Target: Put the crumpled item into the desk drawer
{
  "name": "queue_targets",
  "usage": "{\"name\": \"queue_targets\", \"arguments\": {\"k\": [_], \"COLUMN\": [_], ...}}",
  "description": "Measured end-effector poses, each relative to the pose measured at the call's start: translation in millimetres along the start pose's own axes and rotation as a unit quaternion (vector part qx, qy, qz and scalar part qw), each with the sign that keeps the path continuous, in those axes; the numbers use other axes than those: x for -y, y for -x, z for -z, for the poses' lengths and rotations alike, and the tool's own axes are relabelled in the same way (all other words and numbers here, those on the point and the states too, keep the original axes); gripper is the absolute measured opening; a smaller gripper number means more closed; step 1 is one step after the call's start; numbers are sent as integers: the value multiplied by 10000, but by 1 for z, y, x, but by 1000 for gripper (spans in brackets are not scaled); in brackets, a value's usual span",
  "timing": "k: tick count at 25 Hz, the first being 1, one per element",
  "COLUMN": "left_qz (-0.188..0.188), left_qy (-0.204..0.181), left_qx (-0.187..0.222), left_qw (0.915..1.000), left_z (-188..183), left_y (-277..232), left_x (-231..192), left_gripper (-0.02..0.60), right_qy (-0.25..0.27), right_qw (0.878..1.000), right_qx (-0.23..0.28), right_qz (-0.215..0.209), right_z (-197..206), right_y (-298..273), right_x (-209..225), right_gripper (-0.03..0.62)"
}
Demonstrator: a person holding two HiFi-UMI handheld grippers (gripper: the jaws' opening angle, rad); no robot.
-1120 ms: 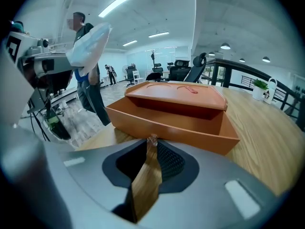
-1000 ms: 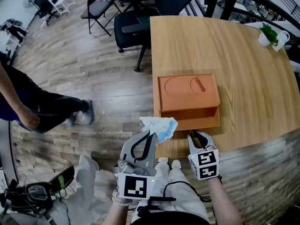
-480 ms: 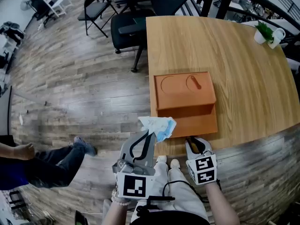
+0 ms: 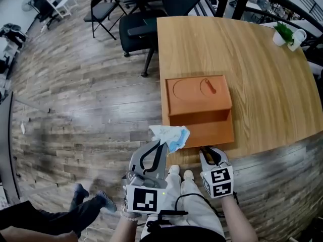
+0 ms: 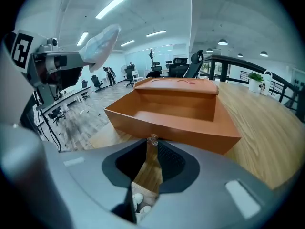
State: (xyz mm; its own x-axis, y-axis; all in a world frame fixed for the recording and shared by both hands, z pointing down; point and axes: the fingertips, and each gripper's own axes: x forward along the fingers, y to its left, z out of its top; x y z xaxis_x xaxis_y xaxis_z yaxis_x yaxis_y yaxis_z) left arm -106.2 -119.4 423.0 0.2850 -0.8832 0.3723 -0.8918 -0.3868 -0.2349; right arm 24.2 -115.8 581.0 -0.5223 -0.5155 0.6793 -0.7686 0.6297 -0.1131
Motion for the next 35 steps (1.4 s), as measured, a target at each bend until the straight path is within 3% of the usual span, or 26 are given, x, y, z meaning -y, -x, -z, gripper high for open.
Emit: {"name": "queue_targets", "arguments": {"k": [9, 12, 22, 35], "left_qz": [-98, -123, -79, -45], "left_qy": [3, -5, -127, -338], "left_qx": [47, 125, 315, 585], "left_qw": [9999, 9998, 9994, 9977], "left_z": [-1, -6, -36, -77], "left_y": [8, 14, 24, 31], "left_x": [0, -1, 2, 0], "left_gripper": [12, 13, 14, 14], "right_qy": [-40, -15, -213, 255], "right_qw": [9997, 9988, 9924, 9778], "right_qx": [198, 371, 1104, 1869], "right_qz": [130, 322, 499, 909], "right_z": [0, -9, -54, -118], "right_y": [13, 29, 74, 137], "right_x": [2, 8, 33, 53], "right_gripper": [75, -6, -5, -5]}}
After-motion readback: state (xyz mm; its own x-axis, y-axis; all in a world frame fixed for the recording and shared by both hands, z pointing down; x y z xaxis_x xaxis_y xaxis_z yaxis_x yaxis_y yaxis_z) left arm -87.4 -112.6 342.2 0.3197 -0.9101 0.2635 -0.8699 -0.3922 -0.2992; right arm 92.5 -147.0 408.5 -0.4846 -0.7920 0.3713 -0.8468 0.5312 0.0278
